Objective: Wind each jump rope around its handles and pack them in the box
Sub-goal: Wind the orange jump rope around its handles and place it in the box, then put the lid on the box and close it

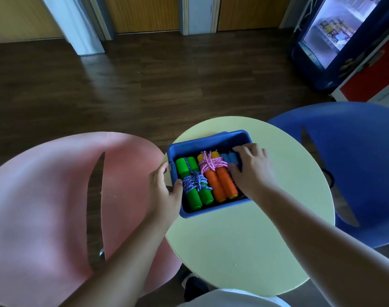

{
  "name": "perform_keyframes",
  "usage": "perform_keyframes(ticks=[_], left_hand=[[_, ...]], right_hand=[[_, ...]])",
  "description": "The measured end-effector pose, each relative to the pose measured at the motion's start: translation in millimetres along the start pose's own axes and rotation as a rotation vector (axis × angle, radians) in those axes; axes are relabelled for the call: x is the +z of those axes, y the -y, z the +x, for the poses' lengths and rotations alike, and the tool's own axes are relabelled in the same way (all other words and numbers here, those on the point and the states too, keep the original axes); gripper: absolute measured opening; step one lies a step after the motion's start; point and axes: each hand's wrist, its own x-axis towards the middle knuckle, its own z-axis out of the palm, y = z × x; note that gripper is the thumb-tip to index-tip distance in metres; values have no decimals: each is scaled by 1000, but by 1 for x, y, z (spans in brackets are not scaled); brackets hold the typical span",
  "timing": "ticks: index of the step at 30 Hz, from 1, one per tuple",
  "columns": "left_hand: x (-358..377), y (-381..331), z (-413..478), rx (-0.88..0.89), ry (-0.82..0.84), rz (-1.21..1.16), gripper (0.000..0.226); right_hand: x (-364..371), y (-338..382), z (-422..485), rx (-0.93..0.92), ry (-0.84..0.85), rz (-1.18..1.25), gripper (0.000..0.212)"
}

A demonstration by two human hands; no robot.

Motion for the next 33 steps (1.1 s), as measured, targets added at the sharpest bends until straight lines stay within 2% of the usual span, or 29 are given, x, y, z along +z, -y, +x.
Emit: perform_keyframes(ticks=[2,4,7,12,22,27,33], left_hand=[[-1,-2,0,-46,6,-26,56],[1,-5,0,-119,11,-68,49],[4,-8,-2,-211,-14,-117,39],[14,-10,-9,-128,-46,-106,53],[21,-19,-21,-146,-62,-120,48],[29,-42,-63,-110,-115,-144,46],[59,-59,-130,-90,-105,-49,50]], right_hand=[[-7,-17,-1,106,-41,-8,54],[-7,-32,3,182,20,58,51],[-2,-50,11,228,130,284,43],[7,-61,7,152,85,394,41],[6,-75,4,138,59,537,40],[-11,-105,-25,90,39,632,40],[-27,-154,-80,81,53,654,40]])
